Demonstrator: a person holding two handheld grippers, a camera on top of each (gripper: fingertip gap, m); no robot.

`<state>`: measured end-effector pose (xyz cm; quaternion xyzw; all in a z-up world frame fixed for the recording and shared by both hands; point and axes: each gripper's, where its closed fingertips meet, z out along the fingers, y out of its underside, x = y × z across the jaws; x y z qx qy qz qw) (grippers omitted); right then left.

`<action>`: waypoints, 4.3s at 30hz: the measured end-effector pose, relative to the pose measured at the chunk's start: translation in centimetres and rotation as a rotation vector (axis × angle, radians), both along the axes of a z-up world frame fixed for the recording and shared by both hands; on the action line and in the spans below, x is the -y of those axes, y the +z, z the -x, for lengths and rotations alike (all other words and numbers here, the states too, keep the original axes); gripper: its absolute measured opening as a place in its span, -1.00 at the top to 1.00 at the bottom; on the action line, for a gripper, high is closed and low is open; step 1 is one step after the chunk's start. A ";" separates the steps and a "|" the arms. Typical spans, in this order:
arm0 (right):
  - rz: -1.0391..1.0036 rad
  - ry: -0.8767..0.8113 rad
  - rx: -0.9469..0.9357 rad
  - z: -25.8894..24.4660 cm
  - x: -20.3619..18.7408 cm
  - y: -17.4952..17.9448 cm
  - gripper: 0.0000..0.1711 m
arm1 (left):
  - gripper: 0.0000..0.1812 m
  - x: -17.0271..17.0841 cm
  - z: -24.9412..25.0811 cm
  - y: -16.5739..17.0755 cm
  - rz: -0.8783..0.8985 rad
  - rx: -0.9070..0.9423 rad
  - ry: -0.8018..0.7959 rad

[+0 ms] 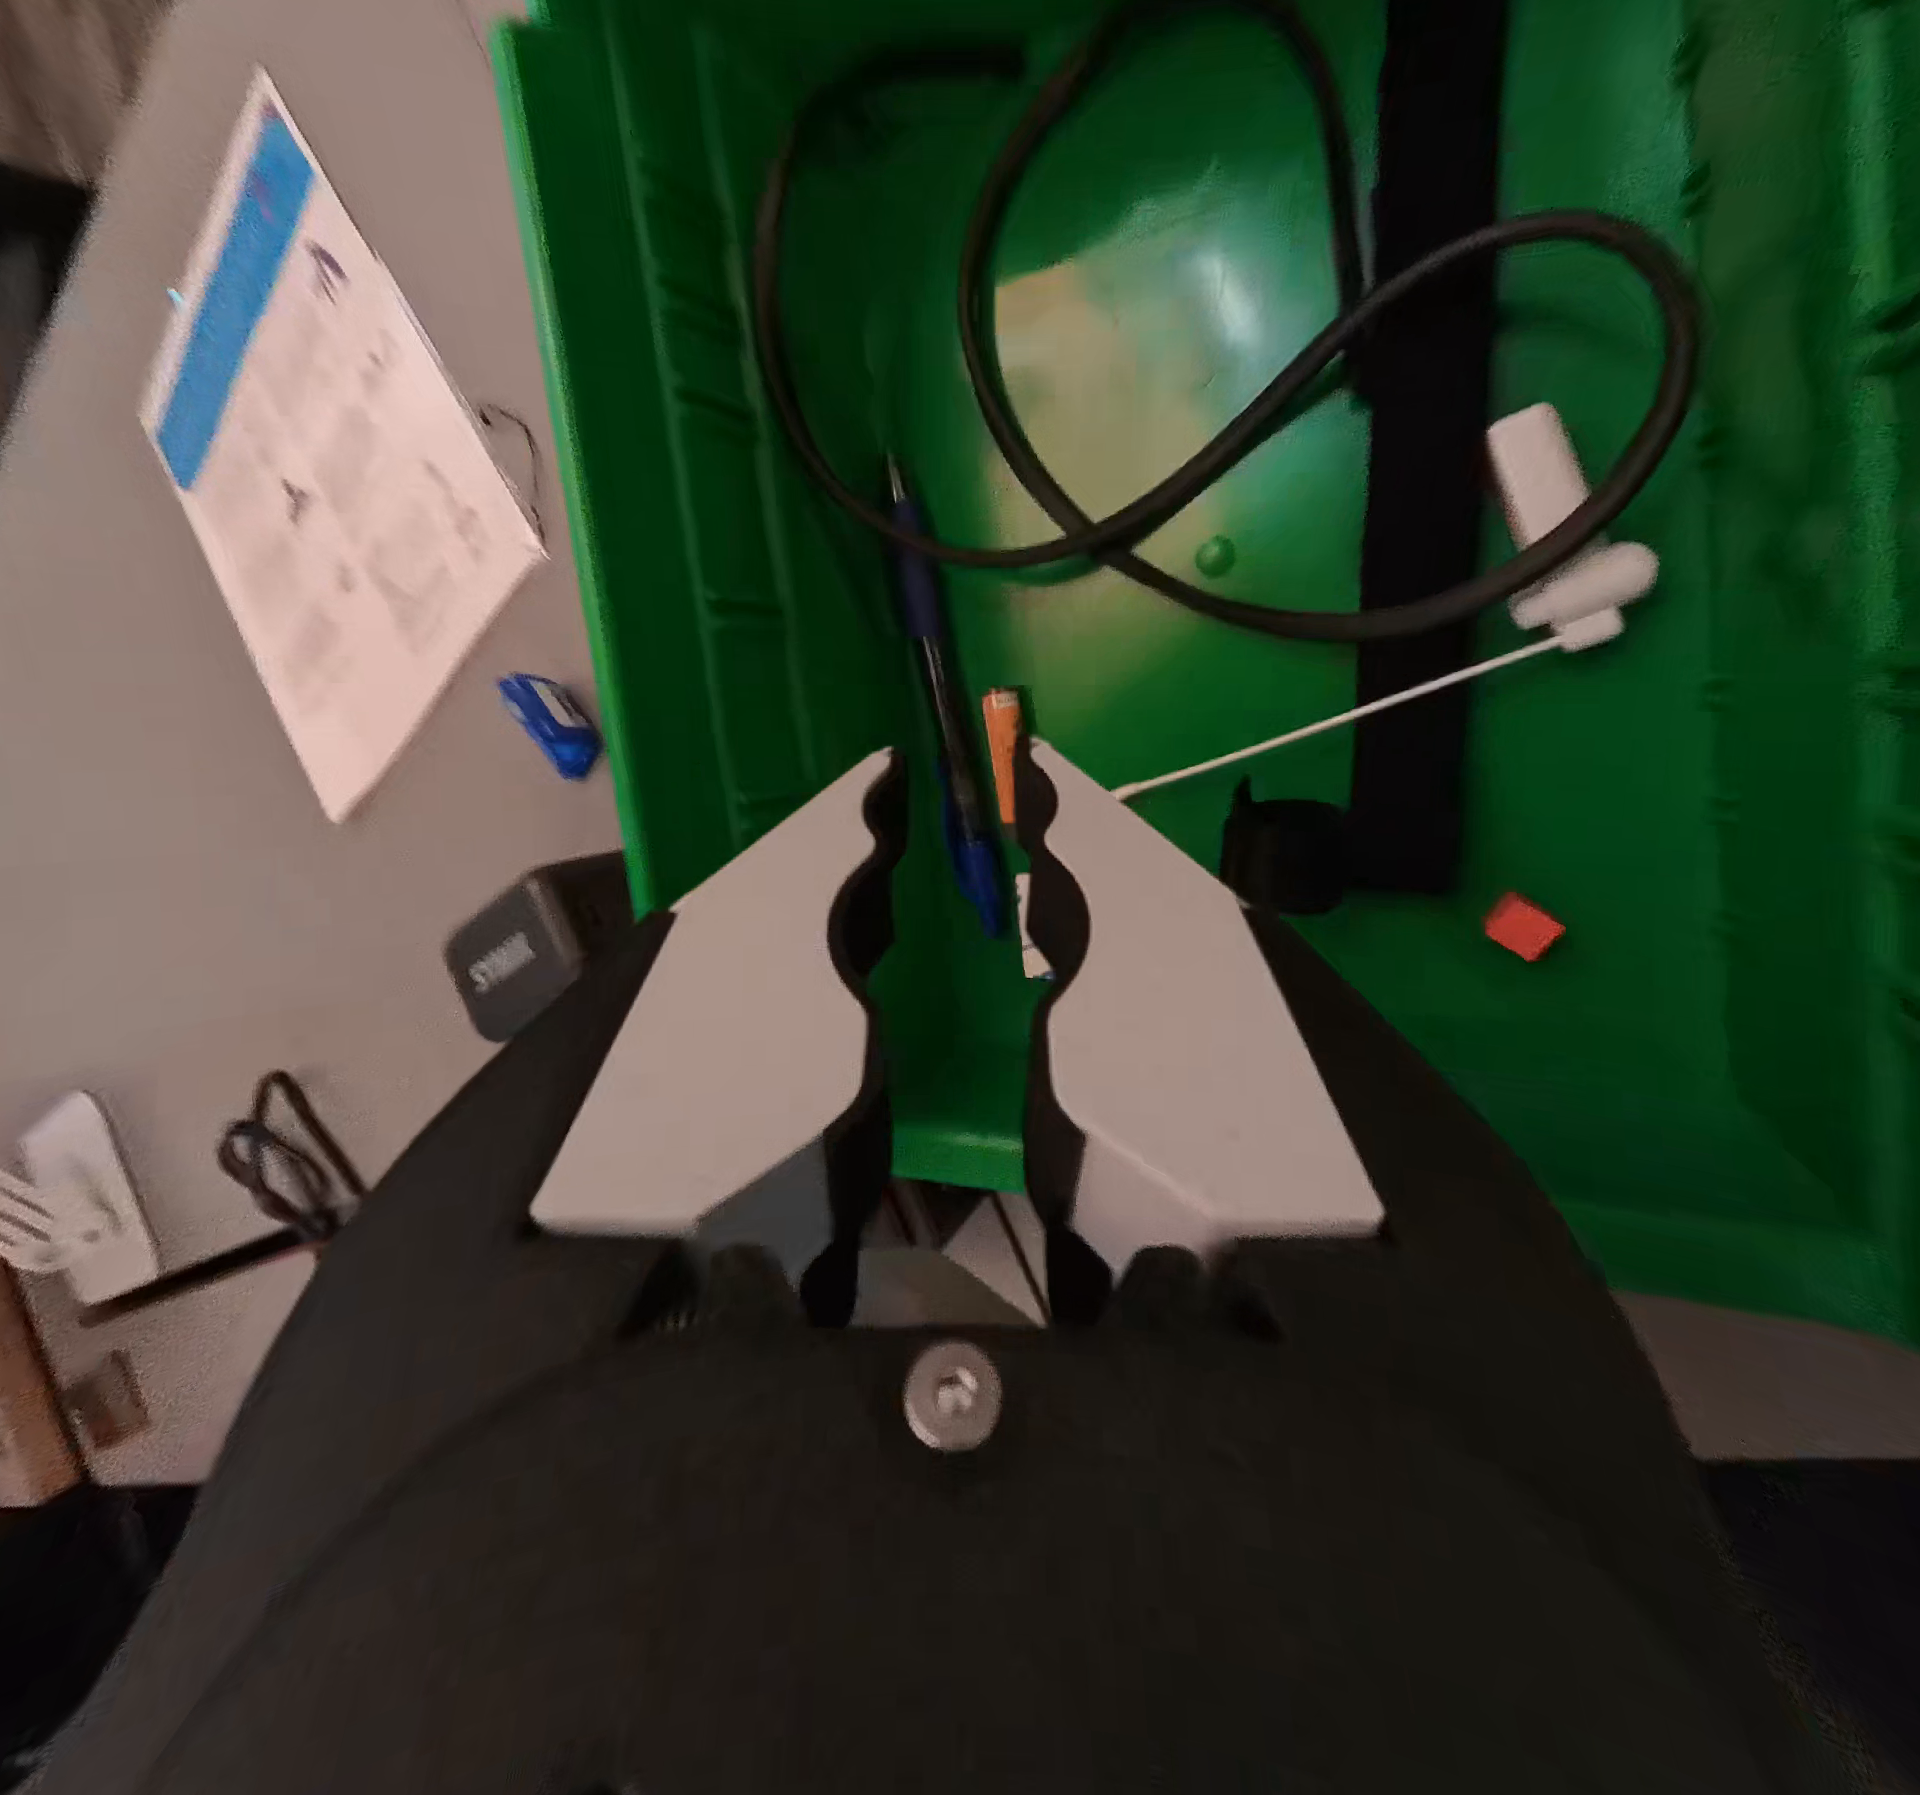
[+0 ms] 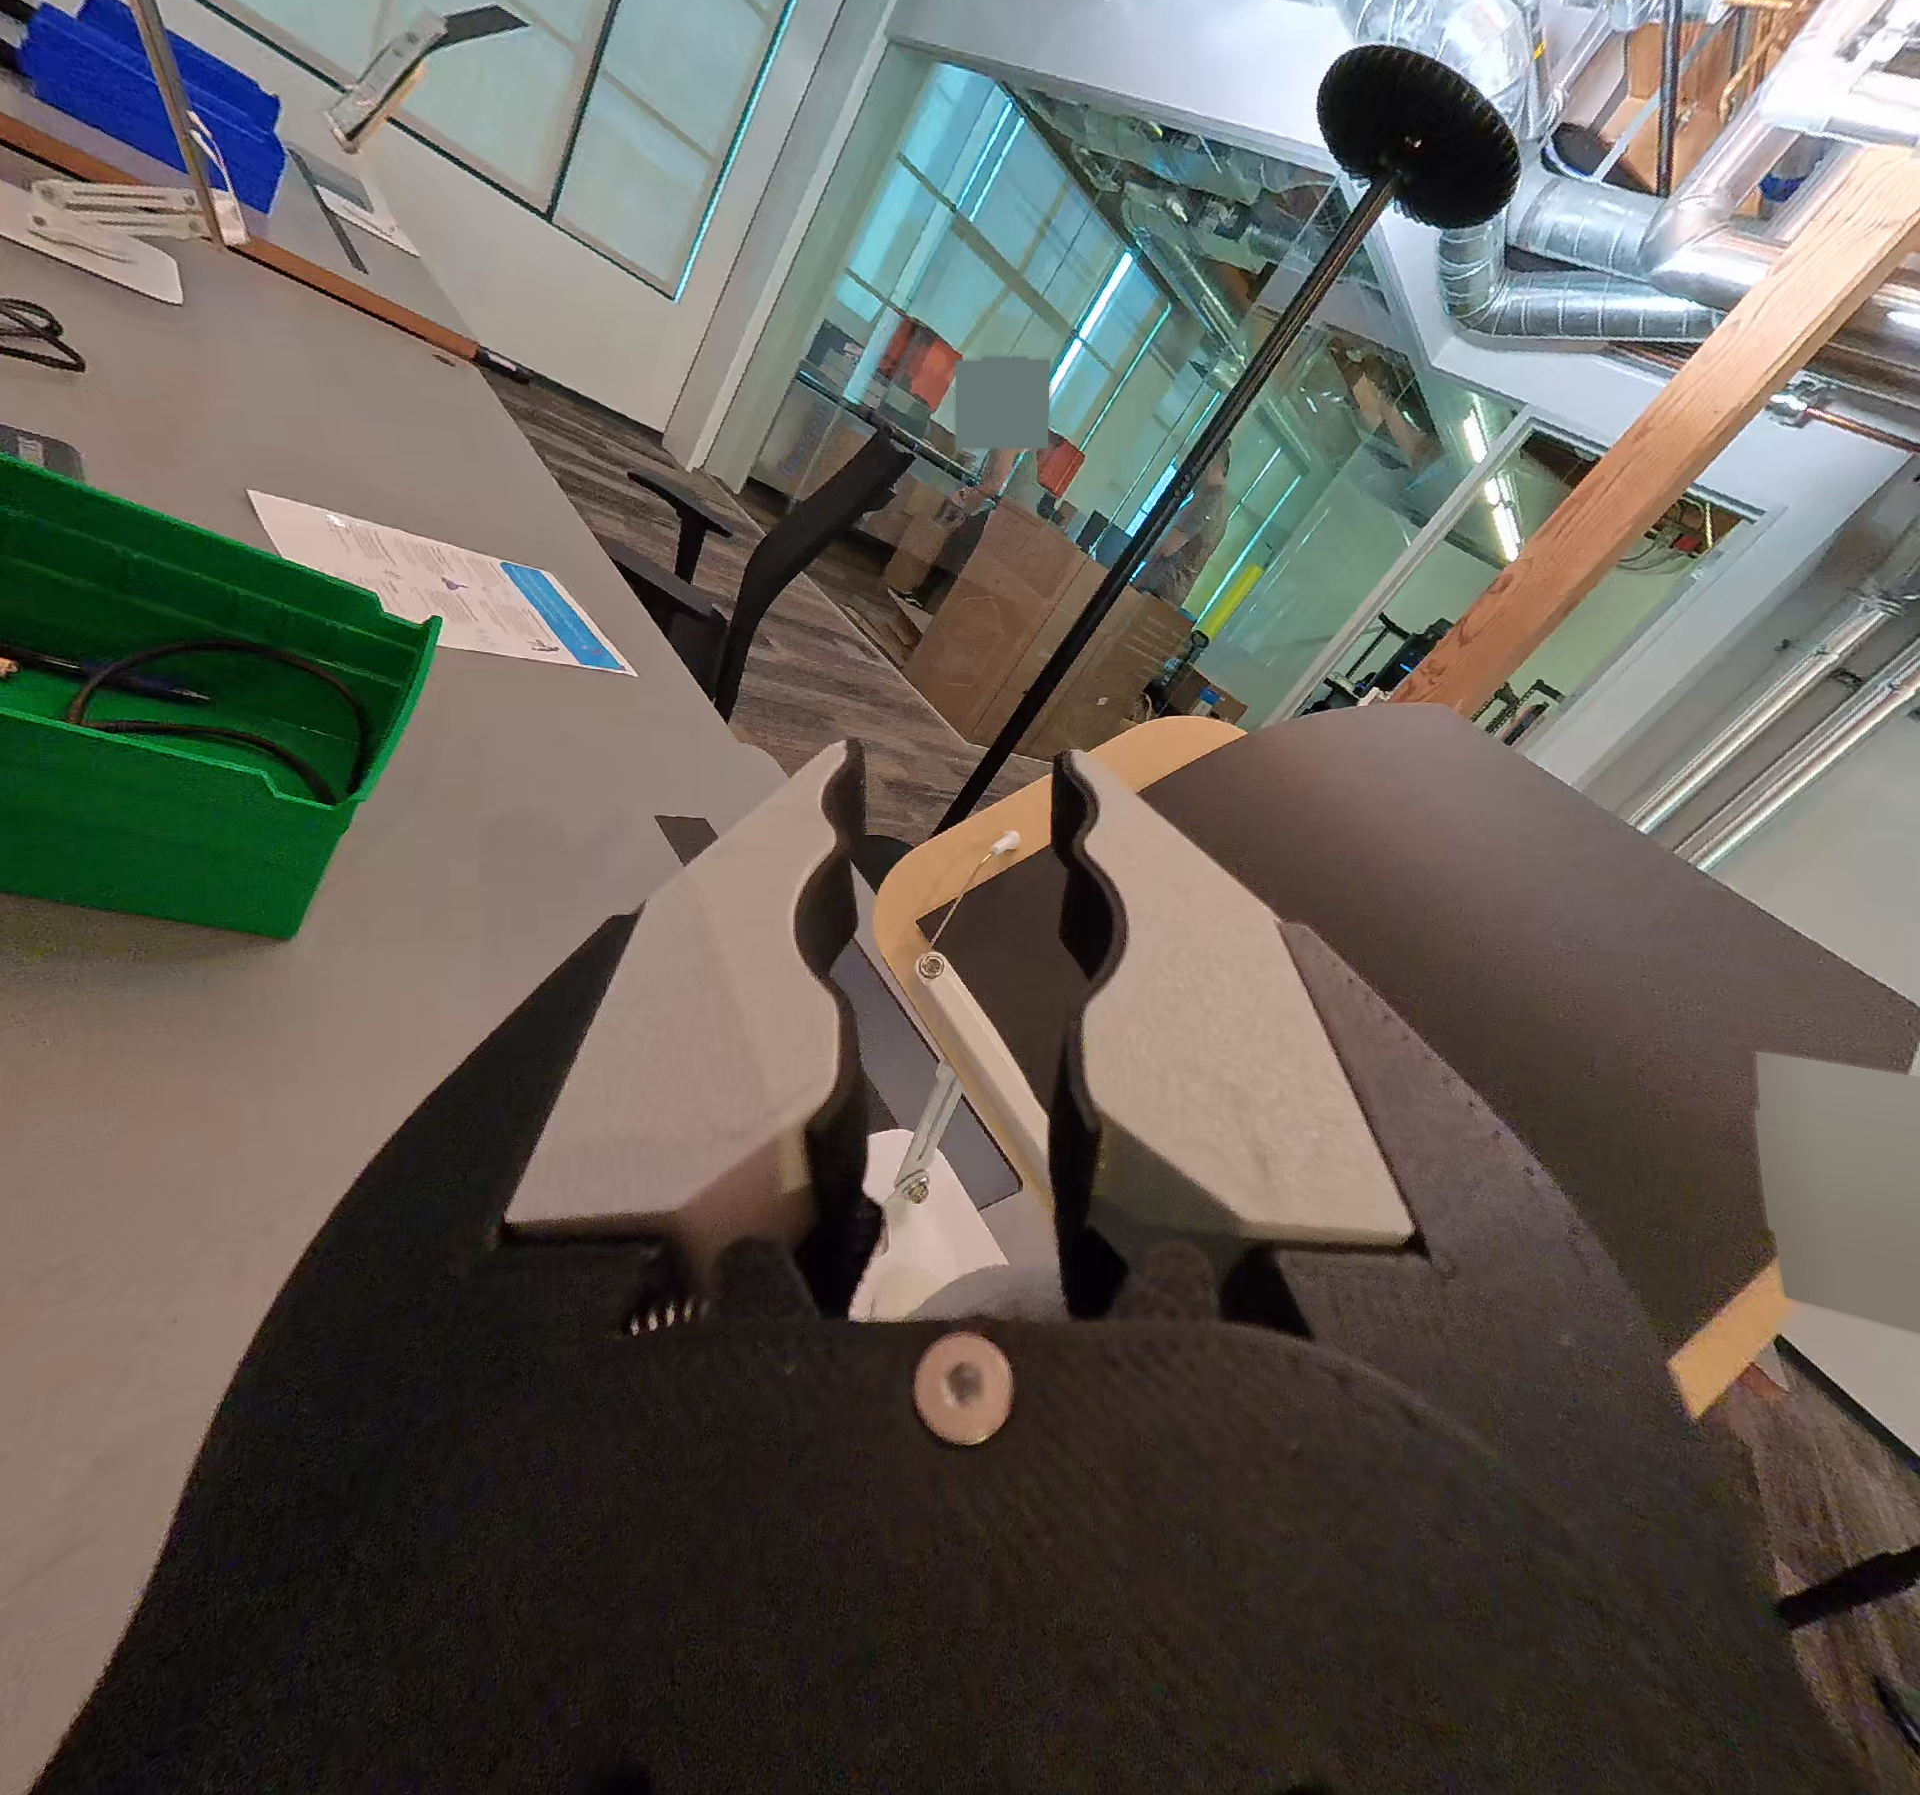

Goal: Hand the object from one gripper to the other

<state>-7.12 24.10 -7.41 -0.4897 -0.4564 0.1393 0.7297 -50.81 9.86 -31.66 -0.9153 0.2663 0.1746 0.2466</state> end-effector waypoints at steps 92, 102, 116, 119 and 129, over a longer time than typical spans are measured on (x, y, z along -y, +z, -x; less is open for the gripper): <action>-0.202 0.486 0.322 15.9 13.6 -11.8 0.46 | 0.91 -1.4 -30.4 13.0 -0.236 1.720 -0.407; -0.148 0.512 0.305 15.9 13.6 -11.6 0.46 | 0.91 -1.2 -30.6 13.4 -0.263 1.758 -0.412; 0.814 0.893 -0.255 15.1 11.6 -9.0 0.47 | 0.37 -2.6 -26.7 13.6 -1.012 0.288 -0.478; 0.996 0.982 -0.339 15.3 11.9 -9.1 0.47 | 0.37 -2.3 -27.8 13.8 -1.110 -0.033 -0.551; 1.100 1.145 -0.274 16.1 15.1 -10.1 0.46 | 0.81 -2.1 -29.6 14.1 -1.155 -0.147 -0.631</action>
